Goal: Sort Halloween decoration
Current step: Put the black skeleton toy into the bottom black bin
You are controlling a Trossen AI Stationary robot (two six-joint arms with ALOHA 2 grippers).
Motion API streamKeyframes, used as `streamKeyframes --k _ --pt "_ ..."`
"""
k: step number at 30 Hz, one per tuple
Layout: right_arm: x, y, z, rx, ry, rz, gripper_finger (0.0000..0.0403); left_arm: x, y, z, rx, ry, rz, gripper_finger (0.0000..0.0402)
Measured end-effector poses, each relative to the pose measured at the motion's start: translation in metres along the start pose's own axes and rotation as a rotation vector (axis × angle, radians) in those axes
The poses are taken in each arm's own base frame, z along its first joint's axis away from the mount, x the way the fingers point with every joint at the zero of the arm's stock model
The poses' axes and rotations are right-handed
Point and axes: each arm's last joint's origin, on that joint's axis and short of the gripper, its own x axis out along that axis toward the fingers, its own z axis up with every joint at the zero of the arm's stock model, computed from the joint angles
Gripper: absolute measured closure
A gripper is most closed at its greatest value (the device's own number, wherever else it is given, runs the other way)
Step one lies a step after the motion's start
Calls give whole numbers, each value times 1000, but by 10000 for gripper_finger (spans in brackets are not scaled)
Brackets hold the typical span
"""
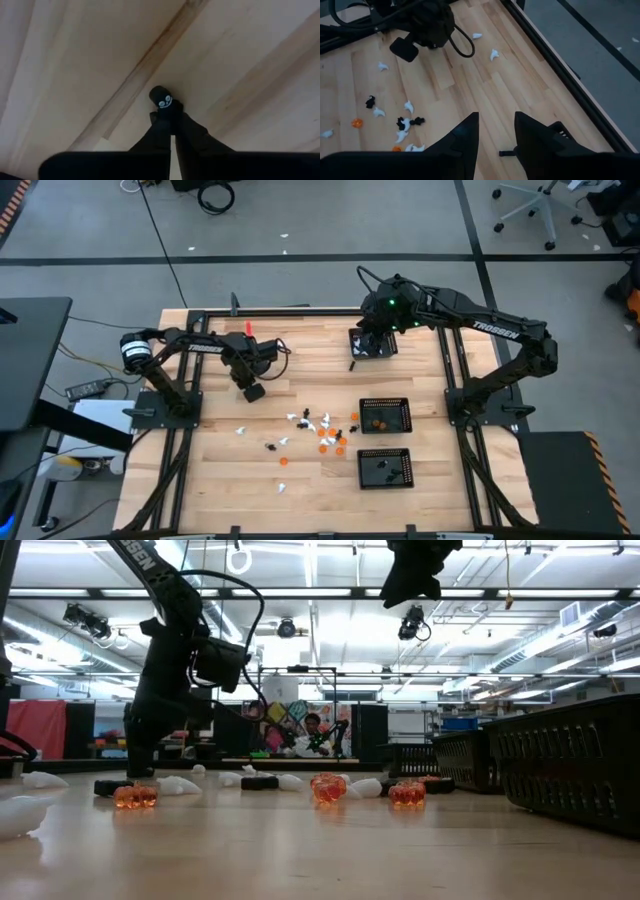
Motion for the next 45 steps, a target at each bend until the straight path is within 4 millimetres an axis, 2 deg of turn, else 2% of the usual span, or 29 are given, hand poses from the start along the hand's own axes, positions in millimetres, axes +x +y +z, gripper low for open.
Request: streamKeyframes --k 6,13,21,24,27,30,33,38,41,45 --pt "0 0 0 -14 3 -2 273 -24 -3 5 10 -150 -77 401" --pt "0 -1 -1 -13 14 -7 273 -37 -5 6 16 -255 -171 401" --pt "-1 -1 -6 -10 57 -15 273 -47 -22 17 89 -414 -356 401" --pt "-4 -1 -7 -9 60 -17 273 -49 -29 18 111 -442 -359 401" --pt "-5 -1 -7 -9 60 -18 273 -48 -32 16 86 -445 -282 398" --pt "-5 -1 -7 -9 60 -18 273 -47 -35 14 117 -439 -228 368" --pt "-5 -1 -6 -4 52 -17 273 -42 -40 9 160 -425 -195 313" --pt "-5 0 -6 23 48 -13 273 -21 -43 -3 182 -377 -175 230" --pt "-5 4 -6 23 41 -8 273 -11 -46 -5 173 -417 -196 212" --pt "-5 11 -7 19 40 0 273 0 -50 -7 188 -492 -218 212"
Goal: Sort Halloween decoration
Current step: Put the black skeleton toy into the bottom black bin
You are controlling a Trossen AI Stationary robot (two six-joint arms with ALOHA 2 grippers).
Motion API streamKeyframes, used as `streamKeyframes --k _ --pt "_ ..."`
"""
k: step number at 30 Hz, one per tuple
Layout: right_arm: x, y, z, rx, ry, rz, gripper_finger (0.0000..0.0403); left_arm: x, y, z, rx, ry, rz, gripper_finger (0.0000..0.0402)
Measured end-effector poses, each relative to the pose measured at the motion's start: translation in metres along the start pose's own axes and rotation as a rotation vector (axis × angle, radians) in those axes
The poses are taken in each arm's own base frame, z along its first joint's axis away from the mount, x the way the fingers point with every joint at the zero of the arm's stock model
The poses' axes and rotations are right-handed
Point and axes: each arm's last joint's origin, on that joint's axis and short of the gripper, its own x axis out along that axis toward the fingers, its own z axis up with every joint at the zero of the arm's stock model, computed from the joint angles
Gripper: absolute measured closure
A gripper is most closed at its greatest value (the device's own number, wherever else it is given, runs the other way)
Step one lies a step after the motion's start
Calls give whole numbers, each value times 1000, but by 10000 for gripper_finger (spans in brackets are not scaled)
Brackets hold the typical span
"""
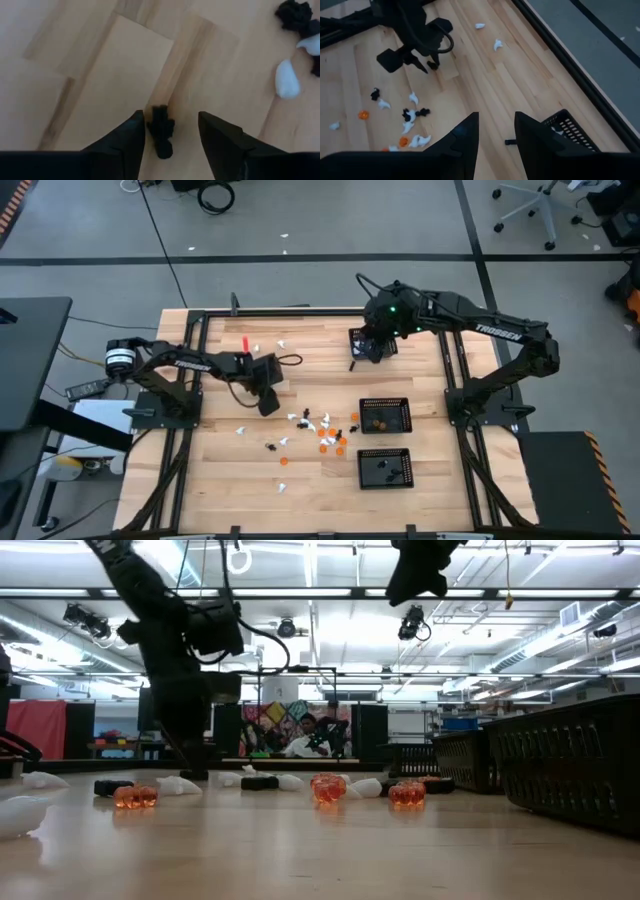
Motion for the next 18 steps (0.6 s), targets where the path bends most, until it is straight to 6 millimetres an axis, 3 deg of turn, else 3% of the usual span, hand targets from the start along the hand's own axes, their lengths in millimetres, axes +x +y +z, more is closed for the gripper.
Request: streamKeyframes --k 6,14,18 --pt "0 5 -1 13 1 8 273 11 -2 -22 -3 -37 38 249" --pt "0 5 -1 20 1 7 273 14 -11 -25 56 -73 75 380" --pt "0 5 -1 15 1 7 273 12 -12 -24 27 -93 69 389"
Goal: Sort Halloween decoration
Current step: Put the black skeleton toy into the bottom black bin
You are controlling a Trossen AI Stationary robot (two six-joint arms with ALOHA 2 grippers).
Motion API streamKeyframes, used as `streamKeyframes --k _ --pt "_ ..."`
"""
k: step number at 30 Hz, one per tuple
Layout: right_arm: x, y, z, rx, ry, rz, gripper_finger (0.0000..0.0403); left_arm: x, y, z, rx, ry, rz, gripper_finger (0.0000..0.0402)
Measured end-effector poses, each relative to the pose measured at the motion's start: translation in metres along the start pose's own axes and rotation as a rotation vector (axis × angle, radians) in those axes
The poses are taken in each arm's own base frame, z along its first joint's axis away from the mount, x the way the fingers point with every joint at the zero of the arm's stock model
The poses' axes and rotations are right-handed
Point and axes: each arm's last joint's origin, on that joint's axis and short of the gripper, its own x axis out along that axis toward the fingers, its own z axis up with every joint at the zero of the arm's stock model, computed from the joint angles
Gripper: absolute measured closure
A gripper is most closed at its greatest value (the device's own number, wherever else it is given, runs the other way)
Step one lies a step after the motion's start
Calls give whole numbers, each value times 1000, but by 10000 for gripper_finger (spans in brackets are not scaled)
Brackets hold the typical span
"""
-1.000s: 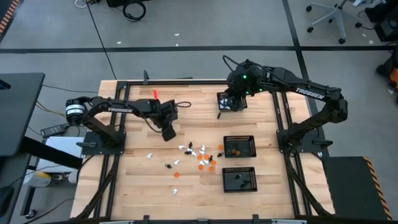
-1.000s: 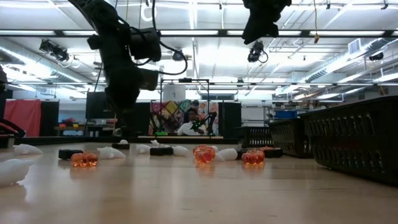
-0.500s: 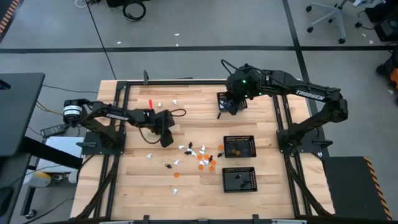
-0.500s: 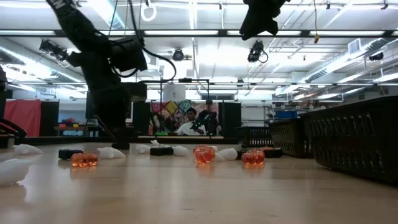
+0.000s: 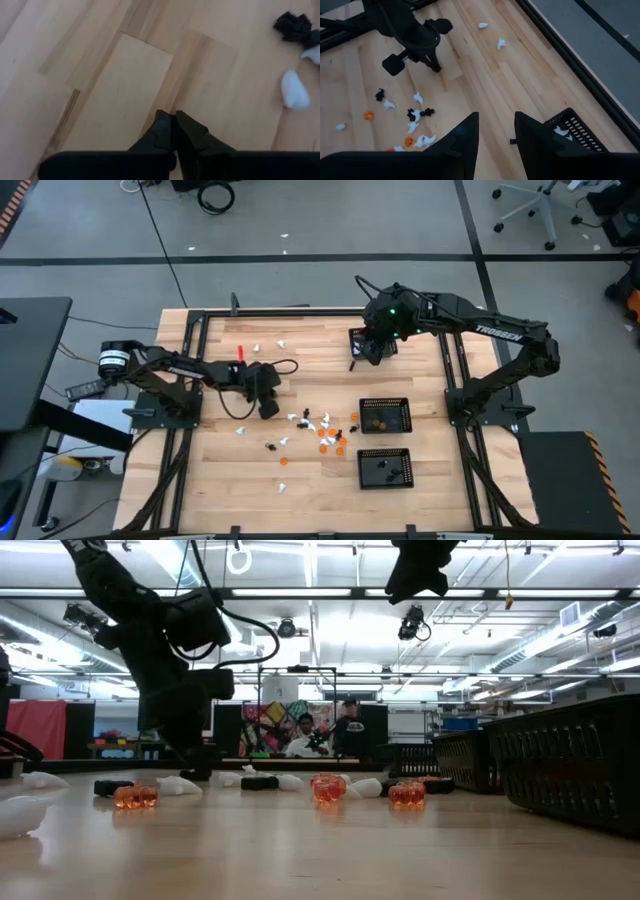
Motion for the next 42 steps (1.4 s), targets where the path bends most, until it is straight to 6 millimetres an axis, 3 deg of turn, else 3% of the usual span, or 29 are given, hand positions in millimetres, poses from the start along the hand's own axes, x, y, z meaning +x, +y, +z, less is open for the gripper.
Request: streamKeyframes --k 8,14,22,25,30,34,39,42 --pt "-14 -6 -3 -18 -8 -41 273 -25 -7 14 -15 -175 -145 401" --pt "-27 -8 -4 -21 -44 -53 273 -28 -7 15 -47 -186 -170 401" --pt "-3 2 -6 -61 49 28 273 -36 -15 10 -51 -145 -233 400" --pt "5 6 -3 -60 38 37 273 -39 -17 10 -19 -182 -167 379" --pt "10 10 -2 -48 42 46 273 -38 -22 7 90 -212 -122 312" --pt "11 10 -2 -13 45 45 273 -25 -16 -14 107 -246 -102 271" --pt "11 10 -2 34 45 42 273 -19 -12 -28 114 -426 -134 258" --pt "11 10 -2 57 46 42 273 -15 -9 -41 169 -433 -124 258"
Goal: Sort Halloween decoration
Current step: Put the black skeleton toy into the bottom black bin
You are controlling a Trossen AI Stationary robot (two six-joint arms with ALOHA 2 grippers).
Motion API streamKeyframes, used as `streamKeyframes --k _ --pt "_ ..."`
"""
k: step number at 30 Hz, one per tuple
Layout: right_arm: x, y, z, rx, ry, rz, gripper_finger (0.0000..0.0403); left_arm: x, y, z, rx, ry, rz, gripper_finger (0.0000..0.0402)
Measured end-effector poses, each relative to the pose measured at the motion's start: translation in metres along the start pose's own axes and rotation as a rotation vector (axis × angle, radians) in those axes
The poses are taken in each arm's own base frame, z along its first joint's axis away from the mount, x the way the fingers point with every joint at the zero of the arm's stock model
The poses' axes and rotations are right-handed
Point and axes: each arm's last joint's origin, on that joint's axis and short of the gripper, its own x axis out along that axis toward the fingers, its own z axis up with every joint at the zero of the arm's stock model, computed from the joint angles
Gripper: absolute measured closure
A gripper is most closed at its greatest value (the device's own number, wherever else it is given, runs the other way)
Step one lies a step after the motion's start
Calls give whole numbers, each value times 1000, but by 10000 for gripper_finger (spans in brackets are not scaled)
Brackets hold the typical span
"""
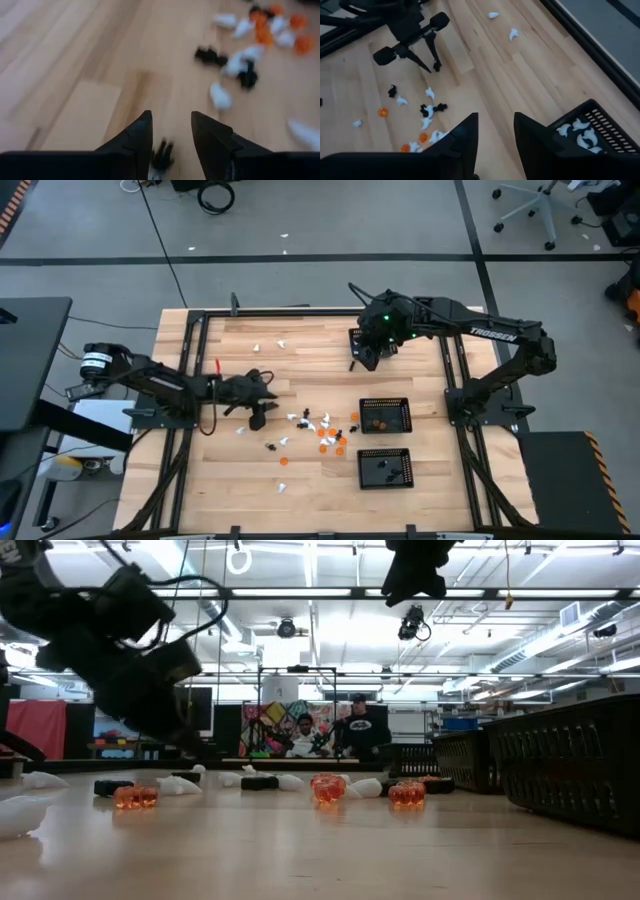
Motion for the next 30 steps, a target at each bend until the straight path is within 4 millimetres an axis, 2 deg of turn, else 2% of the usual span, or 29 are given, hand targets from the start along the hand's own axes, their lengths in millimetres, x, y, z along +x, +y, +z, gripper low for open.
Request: streamKeyframes --k 4,10,16,22,30 --pt "0 1 0 0 2 5 273 -4 4 -19 5 4 9 258" --pt "0 1 0 21 -6 3 273 -9 8 -36 71 8 22 258" --pt "0 2 1 26 -16 6 273 -10 8 -37 170 7 16 266" --pt "0 2 3 29 -37 13 273 -7 10 -37 178 17 -2 304" --pt "0 4 3 36 -39 20 273 3 8 -33 176 45 -42 390"
